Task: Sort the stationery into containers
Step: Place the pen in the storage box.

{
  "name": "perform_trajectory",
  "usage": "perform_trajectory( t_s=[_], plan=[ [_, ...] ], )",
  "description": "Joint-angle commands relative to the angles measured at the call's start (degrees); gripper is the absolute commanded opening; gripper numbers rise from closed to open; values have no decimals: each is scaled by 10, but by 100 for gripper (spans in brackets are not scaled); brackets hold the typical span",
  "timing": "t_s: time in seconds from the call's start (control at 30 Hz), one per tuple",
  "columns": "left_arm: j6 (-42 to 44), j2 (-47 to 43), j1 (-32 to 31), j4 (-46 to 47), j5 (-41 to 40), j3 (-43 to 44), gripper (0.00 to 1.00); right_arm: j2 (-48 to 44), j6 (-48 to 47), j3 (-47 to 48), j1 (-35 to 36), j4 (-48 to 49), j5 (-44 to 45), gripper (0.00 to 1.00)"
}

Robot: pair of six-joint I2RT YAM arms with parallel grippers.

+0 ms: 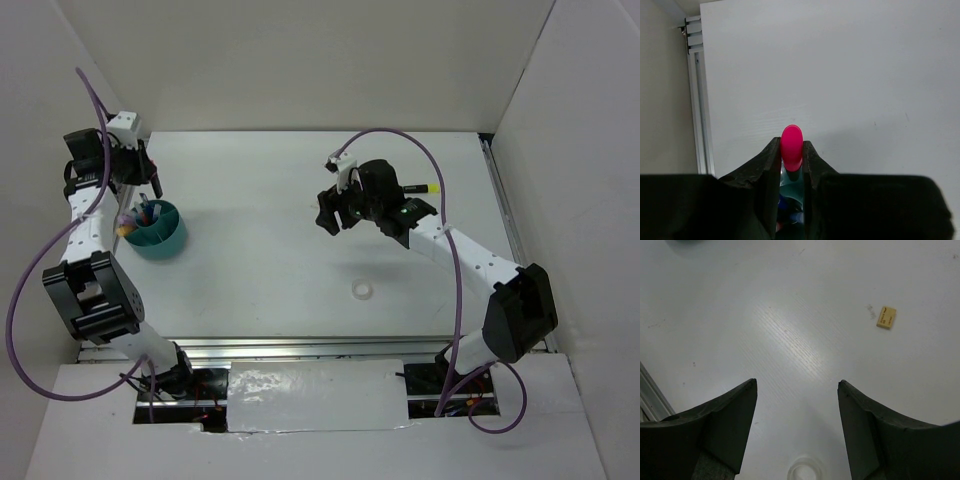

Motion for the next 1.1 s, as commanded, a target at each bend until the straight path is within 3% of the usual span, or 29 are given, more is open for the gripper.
perform_trajectory(
  t_s=[0.0, 0.27, 0.83, 1.07],
  plan=[
    [32, 3, -3, -24, -48, 29, 0, -6, 3, 11, -5, 5, -5, 72],
    [42, 10, -5, -46, -46, 18, 1, 0, 2, 15, -5, 2, -3, 72],
    [6, 18, -3, 4, -21, -22, 11, 6, 0, 17, -6, -2, 4, 72],
    [-4, 25, -2, 6, 0, -22, 41, 24, 10, 43, -18, -15, 0, 73]
  ],
)
